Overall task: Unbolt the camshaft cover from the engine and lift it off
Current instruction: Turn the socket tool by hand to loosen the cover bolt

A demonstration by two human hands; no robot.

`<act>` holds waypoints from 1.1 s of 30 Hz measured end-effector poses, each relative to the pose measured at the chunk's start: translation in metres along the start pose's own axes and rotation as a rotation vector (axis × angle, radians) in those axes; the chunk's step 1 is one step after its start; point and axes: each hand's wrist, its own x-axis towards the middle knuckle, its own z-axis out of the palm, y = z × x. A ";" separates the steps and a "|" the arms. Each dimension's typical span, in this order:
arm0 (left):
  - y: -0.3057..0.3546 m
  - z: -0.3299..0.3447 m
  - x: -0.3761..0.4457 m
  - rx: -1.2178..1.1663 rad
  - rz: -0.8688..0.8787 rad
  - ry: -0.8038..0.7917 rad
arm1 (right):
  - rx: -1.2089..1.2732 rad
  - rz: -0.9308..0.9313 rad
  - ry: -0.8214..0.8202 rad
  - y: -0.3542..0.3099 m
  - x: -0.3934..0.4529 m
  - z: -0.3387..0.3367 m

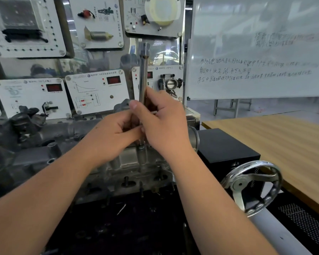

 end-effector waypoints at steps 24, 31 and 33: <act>-0.003 -0.003 -0.005 -0.035 -0.026 -0.028 | 0.085 0.000 -0.001 0.001 -0.011 0.000; -0.002 0.000 -0.004 -0.044 0.003 -0.004 | 0.072 0.014 0.056 -0.003 -0.012 0.001; -0.002 -0.001 -0.005 -0.054 -0.009 -0.008 | 0.070 0.003 0.043 -0.002 -0.012 0.001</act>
